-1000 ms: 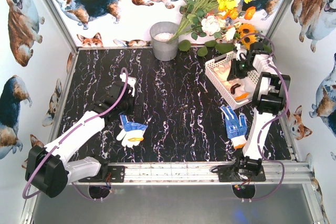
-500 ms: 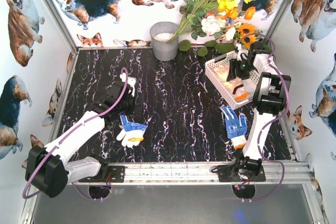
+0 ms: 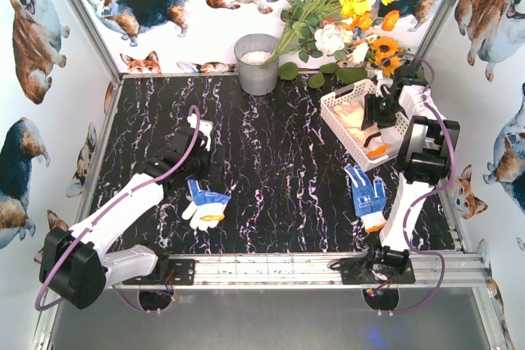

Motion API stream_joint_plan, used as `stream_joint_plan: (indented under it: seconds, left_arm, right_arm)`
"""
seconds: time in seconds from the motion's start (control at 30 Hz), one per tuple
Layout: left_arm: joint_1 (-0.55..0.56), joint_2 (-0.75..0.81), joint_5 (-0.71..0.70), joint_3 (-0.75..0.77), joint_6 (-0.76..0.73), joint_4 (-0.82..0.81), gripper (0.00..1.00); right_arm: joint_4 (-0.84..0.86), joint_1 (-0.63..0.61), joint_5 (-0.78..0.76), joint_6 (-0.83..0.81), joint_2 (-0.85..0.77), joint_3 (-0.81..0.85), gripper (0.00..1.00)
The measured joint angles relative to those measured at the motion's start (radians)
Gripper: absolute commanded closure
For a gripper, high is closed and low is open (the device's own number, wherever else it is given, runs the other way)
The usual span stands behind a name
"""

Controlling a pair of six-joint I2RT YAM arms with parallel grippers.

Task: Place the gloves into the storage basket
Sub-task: Place the glove in the bin.

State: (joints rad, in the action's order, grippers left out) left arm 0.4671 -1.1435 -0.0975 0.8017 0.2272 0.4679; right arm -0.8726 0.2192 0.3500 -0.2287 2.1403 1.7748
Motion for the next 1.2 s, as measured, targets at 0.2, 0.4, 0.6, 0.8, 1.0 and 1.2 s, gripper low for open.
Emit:
stream_joint_plan:
  seconds: [0.2, 0.4, 0.6, 0.8, 1.0, 1.2]
  left_arm:
    - [0.0, 0.002, 0.007, 0.0, 0.0, 0.0, 0.0]
    - [0.0, 0.005, 0.008, 0.0, 0.0, -0.001, 0.0]
    - [0.0, 0.007, 0.009, 0.0, 0.0, -0.001, 0.0]
    - [0.0, 0.009, 0.013, 0.0, 0.0, -0.001, 0.0]
    - [0.0, 0.014, 0.015, 0.0, 0.0, -0.002, 0.0]
    - [0.0, 0.015, 0.016, 0.0, 0.0, -0.002, 0.0]
  right_arm:
    - [-0.003, 0.002, -0.049, 0.031, -0.021, -0.067, 0.53]
    - [-0.016, 0.002, -0.114, 0.053, -0.039, -0.087, 0.53]
    - [-0.024, 0.002, -0.154, 0.055, -0.082, -0.106, 0.49]
    - [-0.042, 0.005, -0.195, 0.065, -0.145, -0.12, 0.49]
    - [-0.05, 0.005, -0.24, 0.093, -0.153, -0.143, 0.69]
    - [-0.067, 0.005, -0.289, 0.12, -0.151, -0.172, 0.79]
